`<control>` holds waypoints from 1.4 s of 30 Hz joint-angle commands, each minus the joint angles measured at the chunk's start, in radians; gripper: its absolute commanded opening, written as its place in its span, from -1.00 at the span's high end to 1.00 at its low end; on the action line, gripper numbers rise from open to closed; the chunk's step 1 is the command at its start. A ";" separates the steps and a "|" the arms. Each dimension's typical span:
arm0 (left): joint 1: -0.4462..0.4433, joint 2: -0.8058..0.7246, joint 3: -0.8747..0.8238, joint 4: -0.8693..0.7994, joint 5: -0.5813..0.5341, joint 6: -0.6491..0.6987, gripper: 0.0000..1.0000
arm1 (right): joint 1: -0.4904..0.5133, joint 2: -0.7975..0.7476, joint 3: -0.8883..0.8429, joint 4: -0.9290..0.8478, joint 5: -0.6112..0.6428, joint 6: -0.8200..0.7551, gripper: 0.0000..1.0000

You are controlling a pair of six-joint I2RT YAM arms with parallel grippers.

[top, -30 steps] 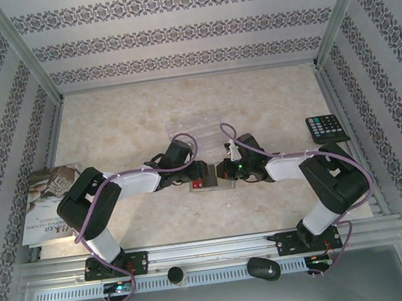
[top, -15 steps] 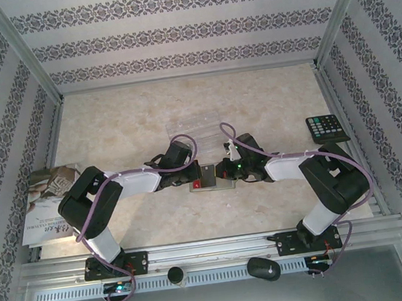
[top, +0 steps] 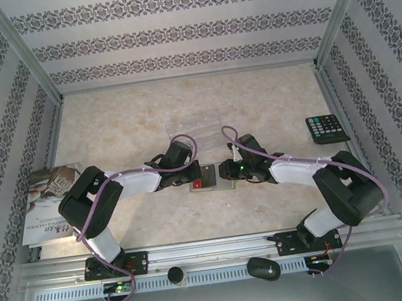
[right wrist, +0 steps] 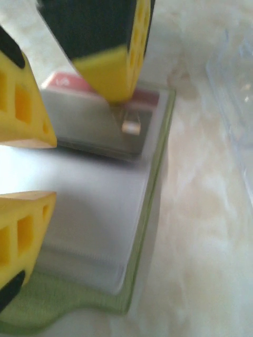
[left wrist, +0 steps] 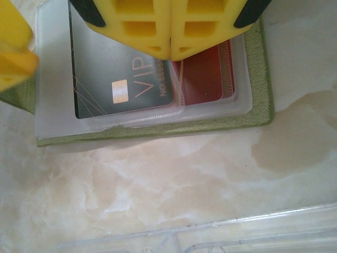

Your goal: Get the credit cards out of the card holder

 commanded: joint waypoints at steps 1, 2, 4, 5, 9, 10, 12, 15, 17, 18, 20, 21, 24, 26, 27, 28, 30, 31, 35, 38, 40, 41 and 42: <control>-0.004 0.040 -0.001 -0.070 0.001 0.013 1.00 | 0.033 -0.011 0.056 -0.030 0.042 -0.074 0.32; -0.004 0.043 0.001 -0.069 0.003 0.012 1.00 | 0.033 0.000 0.062 -0.028 0.043 -0.073 0.28; -0.004 0.043 0.002 -0.070 0.003 0.012 1.00 | 0.035 0.031 0.079 -0.032 0.043 -0.081 0.20; -0.004 0.041 -0.001 -0.069 0.003 0.011 1.00 | 0.034 0.047 0.090 -0.041 0.047 -0.085 0.18; -0.004 0.029 0.000 -0.082 0.000 0.019 1.00 | 0.042 0.100 0.115 -0.079 0.086 -0.113 0.16; -0.004 0.027 0.000 -0.084 -0.001 0.021 1.00 | 0.044 0.112 0.122 -0.095 0.103 -0.123 0.16; -0.004 0.027 0.000 -0.084 -0.002 0.020 1.00 | 0.047 0.137 0.127 -0.122 0.136 -0.140 0.18; -0.004 0.035 0.000 -0.082 0.000 0.016 1.00 | 0.047 0.167 0.115 -0.131 0.164 -0.151 0.22; -0.004 0.038 -0.001 -0.077 0.003 0.013 1.00 | 0.047 0.184 0.105 -0.131 0.176 -0.153 0.24; -0.004 0.039 -0.002 -0.076 0.005 0.012 1.00 | 0.048 0.190 0.101 -0.133 0.184 -0.156 0.24; -0.003 0.037 -0.002 -0.077 0.003 0.012 1.00 | 0.047 0.193 0.095 -0.145 0.206 -0.157 0.25; -0.004 0.038 -0.002 -0.081 0.001 0.012 1.00 | 0.047 0.188 0.093 -0.157 0.227 -0.160 0.27; -0.003 0.038 -0.005 -0.084 -0.002 0.015 1.00 | 0.047 0.170 0.086 -0.193 0.286 -0.178 0.30; -0.001 0.039 -0.007 -0.084 -0.002 0.013 1.00 | 0.047 0.159 0.084 -0.209 0.316 -0.185 0.31; 0.000 0.040 -0.009 -0.083 -0.002 0.012 1.00 | 0.047 0.155 0.082 -0.214 0.327 -0.188 0.31; 0.000 0.040 -0.010 -0.082 0.001 0.012 1.00 | 0.046 0.151 0.081 -0.217 0.336 -0.191 0.31; 0.000 0.038 -0.010 -0.080 0.000 0.012 1.00 | 0.045 0.146 0.082 -0.224 0.341 -0.192 0.31; 0.001 0.038 -0.011 -0.079 0.001 0.013 1.00 | 0.045 0.142 0.082 -0.228 0.348 -0.191 0.31; 0.002 0.035 -0.012 -0.079 0.002 0.013 1.00 | 0.044 0.109 0.081 -0.236 0.368 -0.186 0.30; 0.002 0.034 -0.016 -0.078 0.001 0.013 1.00 | 0.040 0.064 0.086 -0.249 0.377 -0.187 0.21; 0.002 0.033 -0.017 -0.075 0.003 0.012 1.00 | 0.039 0.022 0.089 -0.253 0.380 -0.192 0.14; 0.002 0.031 -0.018 -0.074 0.003 0.013 1.00 | 0.040 0.000 0.091 -0.254 0.379 -0.193 0.11; 0.002 0.031 -0.018 -0.073 0.003 0.013 1.00 | 0.040 -0.028 0.093 -0.255 0.373 -0.195 0.08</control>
